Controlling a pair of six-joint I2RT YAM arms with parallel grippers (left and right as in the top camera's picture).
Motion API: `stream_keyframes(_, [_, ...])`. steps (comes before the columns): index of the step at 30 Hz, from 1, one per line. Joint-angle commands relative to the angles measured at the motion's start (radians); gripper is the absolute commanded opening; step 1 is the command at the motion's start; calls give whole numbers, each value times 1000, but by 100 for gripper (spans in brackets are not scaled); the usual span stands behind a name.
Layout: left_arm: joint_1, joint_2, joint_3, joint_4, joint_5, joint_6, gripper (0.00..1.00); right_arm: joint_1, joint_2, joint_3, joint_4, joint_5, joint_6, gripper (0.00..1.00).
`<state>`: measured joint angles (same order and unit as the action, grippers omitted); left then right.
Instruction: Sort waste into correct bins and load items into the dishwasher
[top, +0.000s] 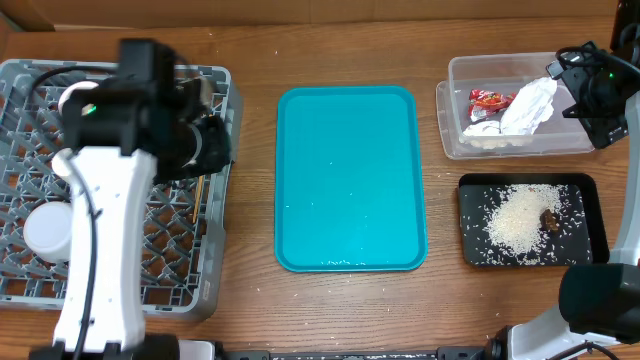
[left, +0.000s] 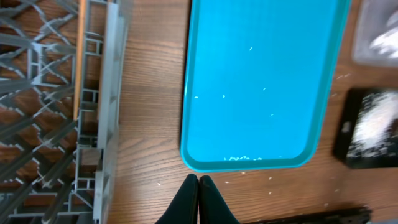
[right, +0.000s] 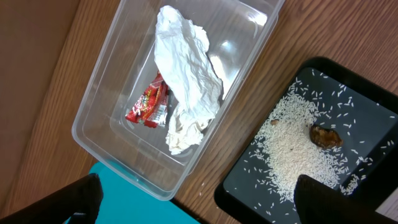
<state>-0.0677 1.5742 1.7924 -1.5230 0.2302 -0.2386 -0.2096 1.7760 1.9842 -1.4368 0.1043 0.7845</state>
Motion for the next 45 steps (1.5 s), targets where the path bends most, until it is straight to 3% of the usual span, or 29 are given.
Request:
stream_keyframes(1, [-64, 78, 10, 6, -60, -24, 4, -2, -8, 19, 2, 8, -6, 100])
stream_keyframes(6, [-104, 187, 10, 76, -177, -24, 4, -2, -8, 19, 2, 8, -6, 100])
stream_keyframes(17, [-100, 412, 10, 425, -416, -5, 4, -2, -8, 19, 3, 8, -6, 100])
stream_keyframes(27, [-76, 537, 10, 573, -477, 64, 4, -2, -8, 19, 3, 8, -6, 100])
stream_keyframes(45, [-5, 541, 10, 710, -491, 82, 4, -2, -8, 19, 3, 8, -6, 100])
